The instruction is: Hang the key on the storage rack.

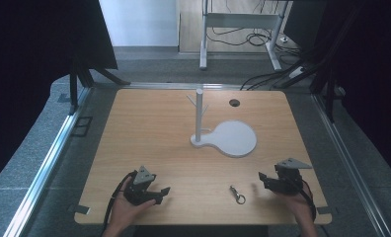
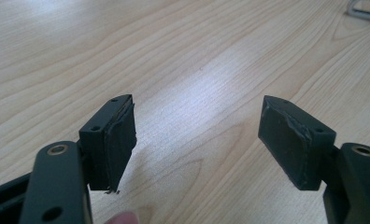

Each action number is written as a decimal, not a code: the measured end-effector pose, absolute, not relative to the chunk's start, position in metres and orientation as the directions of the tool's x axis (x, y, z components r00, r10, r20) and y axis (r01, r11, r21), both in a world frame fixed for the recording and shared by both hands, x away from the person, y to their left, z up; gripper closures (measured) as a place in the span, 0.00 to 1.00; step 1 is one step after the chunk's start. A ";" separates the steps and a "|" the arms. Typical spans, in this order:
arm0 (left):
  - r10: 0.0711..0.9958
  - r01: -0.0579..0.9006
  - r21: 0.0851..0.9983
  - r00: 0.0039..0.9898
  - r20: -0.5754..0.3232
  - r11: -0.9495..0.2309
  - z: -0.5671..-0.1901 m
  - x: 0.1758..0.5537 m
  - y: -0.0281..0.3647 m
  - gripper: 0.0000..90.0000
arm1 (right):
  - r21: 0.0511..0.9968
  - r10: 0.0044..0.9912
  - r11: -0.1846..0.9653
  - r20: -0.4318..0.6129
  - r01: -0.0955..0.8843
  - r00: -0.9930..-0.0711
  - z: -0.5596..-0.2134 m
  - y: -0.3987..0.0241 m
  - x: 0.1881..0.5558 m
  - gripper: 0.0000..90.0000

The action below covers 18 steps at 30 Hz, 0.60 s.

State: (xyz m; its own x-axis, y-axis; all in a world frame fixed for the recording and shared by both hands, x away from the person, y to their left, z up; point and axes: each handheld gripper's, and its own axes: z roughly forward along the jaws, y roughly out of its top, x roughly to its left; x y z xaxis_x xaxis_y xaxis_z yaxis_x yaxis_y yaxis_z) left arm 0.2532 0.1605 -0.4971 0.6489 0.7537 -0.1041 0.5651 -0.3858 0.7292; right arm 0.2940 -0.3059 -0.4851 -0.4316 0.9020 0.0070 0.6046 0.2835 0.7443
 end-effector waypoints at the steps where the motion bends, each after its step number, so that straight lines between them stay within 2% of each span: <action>1: 0.756 0.566 0.734 0.645 -0.111 -0.375 -0.496 0.253 0.162 0.31 | 0.745 0.902 0.280 0.012 0.605 -0.432 -0.484 -0.307 0.294 0.34; 11: 0.751 0.559 0.739 0.651 -0.110 -0.376 -0.495 0.253 0.162 0.31 | 0.748 0.885 0.287 0.033 0.599 -0.465 -0.481 -0.312 0.290 0.37; 18: 0.745 0.559 0.731 0.659 -0.105 -0.391 -0.497 0.254 0.160 0.31 | 0.754 0.888 0.266 0.050 0.600 -0.456 -0.480 -0.315 0.289 0.38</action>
State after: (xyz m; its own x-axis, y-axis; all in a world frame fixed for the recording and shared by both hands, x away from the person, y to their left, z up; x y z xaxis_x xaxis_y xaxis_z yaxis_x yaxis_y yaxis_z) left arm 0.2541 0.1605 -0.4969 0.6585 0.7453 -0.1045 0.5589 -0.3914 0.7311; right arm 0.2894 -0.3150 -0.4796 -0.4564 0.8884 0.0500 0.6003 0.2660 0.7543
